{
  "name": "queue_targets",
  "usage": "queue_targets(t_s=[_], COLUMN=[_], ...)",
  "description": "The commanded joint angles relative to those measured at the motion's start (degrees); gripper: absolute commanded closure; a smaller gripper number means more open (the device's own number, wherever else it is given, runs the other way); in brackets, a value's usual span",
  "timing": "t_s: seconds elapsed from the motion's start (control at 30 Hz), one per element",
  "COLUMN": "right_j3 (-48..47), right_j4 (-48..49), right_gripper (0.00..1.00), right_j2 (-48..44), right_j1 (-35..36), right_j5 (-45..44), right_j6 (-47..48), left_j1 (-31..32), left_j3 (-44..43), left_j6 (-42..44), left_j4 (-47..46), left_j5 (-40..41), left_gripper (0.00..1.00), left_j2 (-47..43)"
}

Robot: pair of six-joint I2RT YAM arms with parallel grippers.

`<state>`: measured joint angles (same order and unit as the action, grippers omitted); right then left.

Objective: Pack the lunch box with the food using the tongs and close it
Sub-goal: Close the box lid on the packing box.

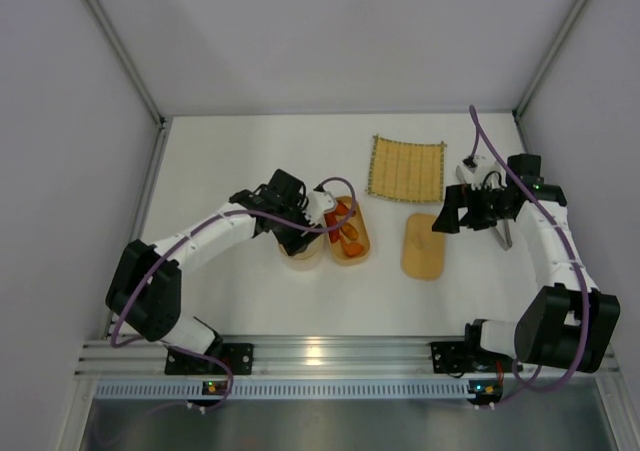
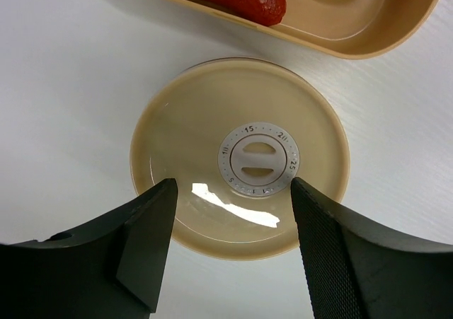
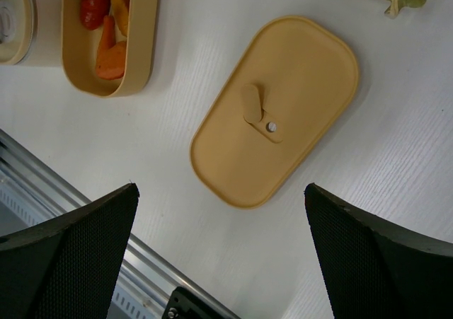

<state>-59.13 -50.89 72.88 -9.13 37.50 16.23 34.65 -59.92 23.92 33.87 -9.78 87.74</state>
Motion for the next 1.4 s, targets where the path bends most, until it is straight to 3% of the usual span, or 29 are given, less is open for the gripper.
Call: queue_targets(t_s=[0.0,0.4,0.8,0.97,1.37], right_j3=[-1.25,-0.81,-0.11,0.77,1.92], right_j4=[1.24,1.32,1.85,1.59,2.73], right_gripper=[0.01,0.01,0.00,0.00,0.01], right_j2=[-0.37,-0.72,-0.99,-1.51,-1.34], right_j1=[0.95,0.95,0.95,0.95,0.95], right_j5=[1.53,1.88,1.97,1.09,1.35], right_j6=[-0.06,0.03,-0.06,0.82,0.56], left_j1=[0.15,0.15,0.15,0.15,0.15], left_j3=[3.51,-20.75,-22.51,-25.68,-22.61], left_j6=[1.74,-1.77,-1.50,-6.16,-11.26], left_j4=[19.39,22.56,17.99,15.01,9.99], left_j5=[4.77,1.96,-2.78,-3.14,-7.53], left_gripper=[0.29,0.32,0.46,0.46,0.46], left_j2=[3.75,-1.17,10.50,13.85,15.17])
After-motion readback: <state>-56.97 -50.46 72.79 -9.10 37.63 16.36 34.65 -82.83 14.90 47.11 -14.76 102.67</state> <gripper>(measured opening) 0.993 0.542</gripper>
